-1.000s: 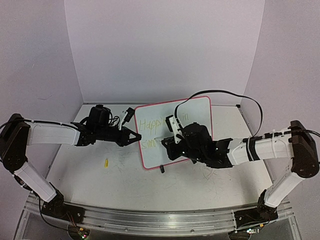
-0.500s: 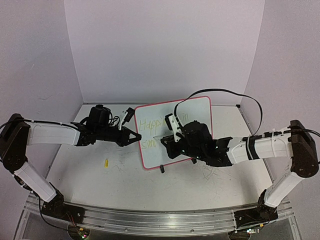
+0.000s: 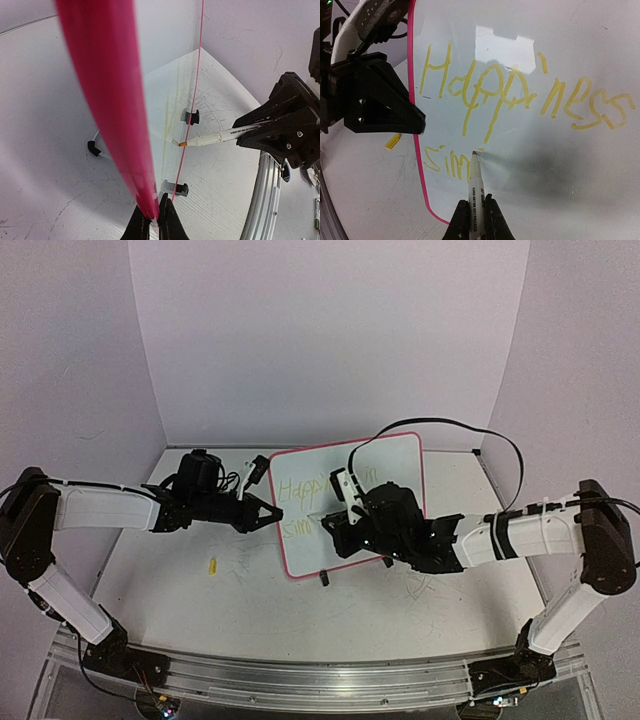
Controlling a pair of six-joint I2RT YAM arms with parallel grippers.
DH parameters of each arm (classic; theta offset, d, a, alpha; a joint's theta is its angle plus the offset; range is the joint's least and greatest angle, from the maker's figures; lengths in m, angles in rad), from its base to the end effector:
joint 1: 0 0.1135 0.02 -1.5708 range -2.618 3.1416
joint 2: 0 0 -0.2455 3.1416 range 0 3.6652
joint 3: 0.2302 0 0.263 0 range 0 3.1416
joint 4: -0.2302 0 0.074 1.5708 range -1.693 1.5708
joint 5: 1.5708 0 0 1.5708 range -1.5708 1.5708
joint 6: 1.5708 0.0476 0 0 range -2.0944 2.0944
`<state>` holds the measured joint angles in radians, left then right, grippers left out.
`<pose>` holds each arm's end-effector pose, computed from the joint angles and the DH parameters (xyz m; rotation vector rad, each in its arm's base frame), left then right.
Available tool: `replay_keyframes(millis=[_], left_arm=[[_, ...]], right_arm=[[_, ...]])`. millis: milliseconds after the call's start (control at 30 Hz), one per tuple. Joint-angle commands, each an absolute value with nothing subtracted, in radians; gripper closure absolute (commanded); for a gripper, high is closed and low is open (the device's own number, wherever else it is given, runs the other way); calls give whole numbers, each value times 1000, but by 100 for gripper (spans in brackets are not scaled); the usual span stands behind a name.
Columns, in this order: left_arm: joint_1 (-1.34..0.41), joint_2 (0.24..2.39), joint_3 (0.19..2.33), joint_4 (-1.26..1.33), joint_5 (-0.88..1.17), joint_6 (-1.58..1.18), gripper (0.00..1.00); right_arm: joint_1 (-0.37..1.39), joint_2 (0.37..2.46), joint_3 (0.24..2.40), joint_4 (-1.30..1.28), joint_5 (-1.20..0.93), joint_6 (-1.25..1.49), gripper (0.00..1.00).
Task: Write a sentence on the whiteboard
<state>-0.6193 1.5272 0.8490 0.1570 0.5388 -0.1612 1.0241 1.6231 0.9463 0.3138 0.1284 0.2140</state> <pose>0.2675 -0.2207 0.1877 0.8235 2.0172 -1.0233 0.2045 0.3243 0.2020 -0.7042 1.8669 0.6936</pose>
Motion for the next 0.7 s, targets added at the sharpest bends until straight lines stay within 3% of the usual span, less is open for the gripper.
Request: replay_keyframes(millis=[0,667], left_arm=[[-620,1531,879,119,465,-95,100],[-620,1531,879,119,465,-95,100]], right_arm=[[1022,1648,947,335,125,225,100],[1022,1631,928,302,225,261,100]])
